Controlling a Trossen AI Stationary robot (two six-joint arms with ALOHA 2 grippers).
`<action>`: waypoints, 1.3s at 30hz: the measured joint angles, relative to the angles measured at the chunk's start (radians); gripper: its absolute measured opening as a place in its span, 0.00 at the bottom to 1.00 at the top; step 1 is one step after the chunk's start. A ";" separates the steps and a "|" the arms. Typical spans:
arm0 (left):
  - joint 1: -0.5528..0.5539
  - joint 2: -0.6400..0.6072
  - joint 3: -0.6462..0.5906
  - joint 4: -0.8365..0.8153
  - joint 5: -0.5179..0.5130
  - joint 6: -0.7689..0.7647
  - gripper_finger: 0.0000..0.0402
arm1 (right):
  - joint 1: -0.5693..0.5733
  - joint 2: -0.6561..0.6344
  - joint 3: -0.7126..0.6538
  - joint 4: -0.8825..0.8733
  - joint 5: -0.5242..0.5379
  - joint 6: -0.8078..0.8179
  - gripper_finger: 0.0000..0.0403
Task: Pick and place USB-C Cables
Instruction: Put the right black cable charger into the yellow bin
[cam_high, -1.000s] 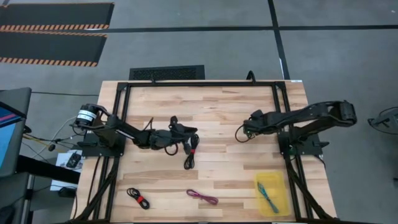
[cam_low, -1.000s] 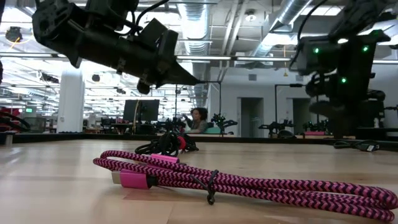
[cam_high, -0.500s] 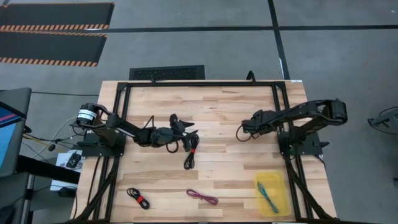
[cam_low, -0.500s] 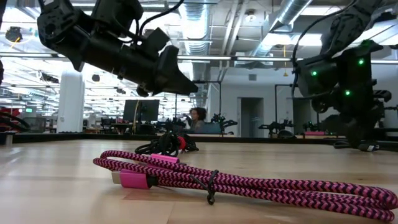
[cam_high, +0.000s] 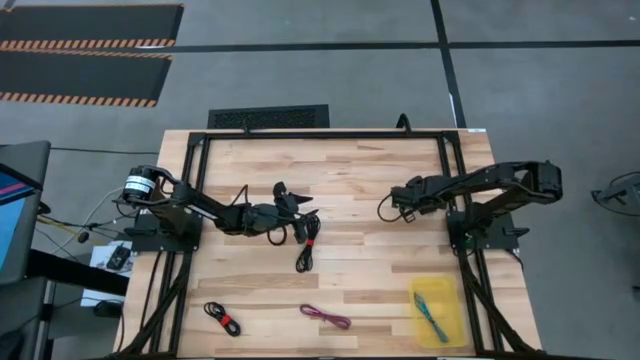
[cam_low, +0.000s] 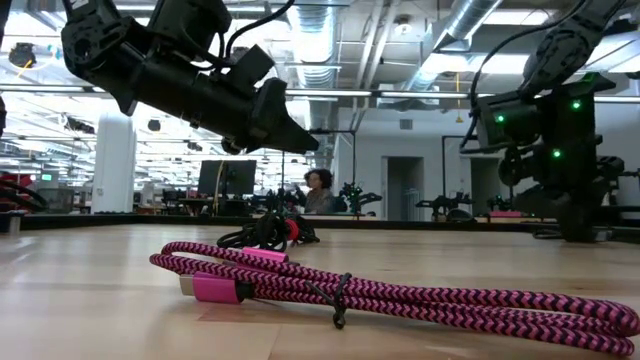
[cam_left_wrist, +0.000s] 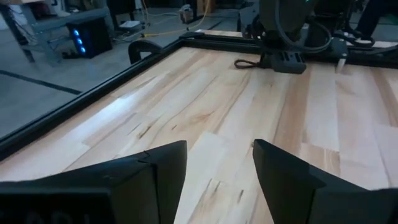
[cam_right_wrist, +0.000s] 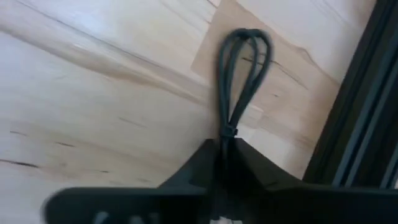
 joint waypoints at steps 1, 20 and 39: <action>0.000 0.000 0.000 -0.001 0.000 0.002 0.44 | 0.000 -0.006 0.002 -0.002 0.000 -0.003 0.09; -0.001 0.000 0.000 -0.082 -0.027 -0.027 0.44 | 0.553 -0.071 0.350 -0.173 -0.075 0.327 0.03; -0.001 0.000 0.000 -0.088 -0.028 -0.027 0.44 | 1.297 -0.025 0.516 -0.223 -0.276 1.297 0.04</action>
